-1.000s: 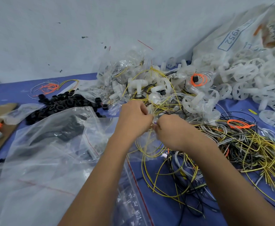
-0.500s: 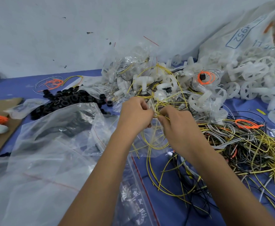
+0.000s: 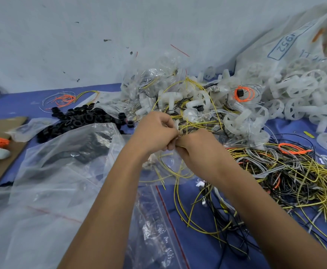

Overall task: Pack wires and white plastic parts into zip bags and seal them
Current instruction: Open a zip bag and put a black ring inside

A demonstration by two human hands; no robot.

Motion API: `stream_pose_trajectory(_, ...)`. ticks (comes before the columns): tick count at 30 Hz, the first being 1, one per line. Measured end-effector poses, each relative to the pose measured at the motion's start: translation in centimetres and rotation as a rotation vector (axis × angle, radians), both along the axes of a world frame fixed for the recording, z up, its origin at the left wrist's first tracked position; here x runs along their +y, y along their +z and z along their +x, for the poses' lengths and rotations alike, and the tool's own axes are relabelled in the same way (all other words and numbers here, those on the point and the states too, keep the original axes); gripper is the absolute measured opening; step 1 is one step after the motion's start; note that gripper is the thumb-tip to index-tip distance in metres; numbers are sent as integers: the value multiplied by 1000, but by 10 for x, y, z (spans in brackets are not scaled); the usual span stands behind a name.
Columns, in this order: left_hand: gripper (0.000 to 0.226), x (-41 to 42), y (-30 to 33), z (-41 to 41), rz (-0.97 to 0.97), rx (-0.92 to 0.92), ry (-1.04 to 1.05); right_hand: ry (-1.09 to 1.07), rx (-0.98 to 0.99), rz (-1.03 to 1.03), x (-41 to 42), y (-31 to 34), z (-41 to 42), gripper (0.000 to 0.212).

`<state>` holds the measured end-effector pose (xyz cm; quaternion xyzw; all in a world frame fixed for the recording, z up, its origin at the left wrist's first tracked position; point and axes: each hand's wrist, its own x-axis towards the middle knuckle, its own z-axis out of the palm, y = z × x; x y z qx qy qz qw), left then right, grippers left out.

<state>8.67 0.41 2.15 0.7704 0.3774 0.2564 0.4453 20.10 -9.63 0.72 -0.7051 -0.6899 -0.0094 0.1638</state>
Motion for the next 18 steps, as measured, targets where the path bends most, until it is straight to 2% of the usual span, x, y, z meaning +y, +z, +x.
stream_pose_trajectory(3,12,0,4,-1,-48,-40,-54,-28,-24,-93,9,1,1,29)
stream_pose_trajectory(6,12,0,3,2,-21,-29,-4,-74,116,-34,13,-2,7,30)
stream_pose_trajectory(9,10,5,-7,0,30,43,111,-162,512,112,7,-3,15,19)
stream_pose_trajectory(11,10,8,-15,-2,45,79,190,-174,641,188,0,-3,16,18)
stream_pose_trajectory(14,11,9,-26,0,51,103,231,-104,670,196,-8,-5,10,17)
stream_pose_trajectory(18,10,9,-27,3,131,103,212,-9,529,272,-9,-7,0,14)
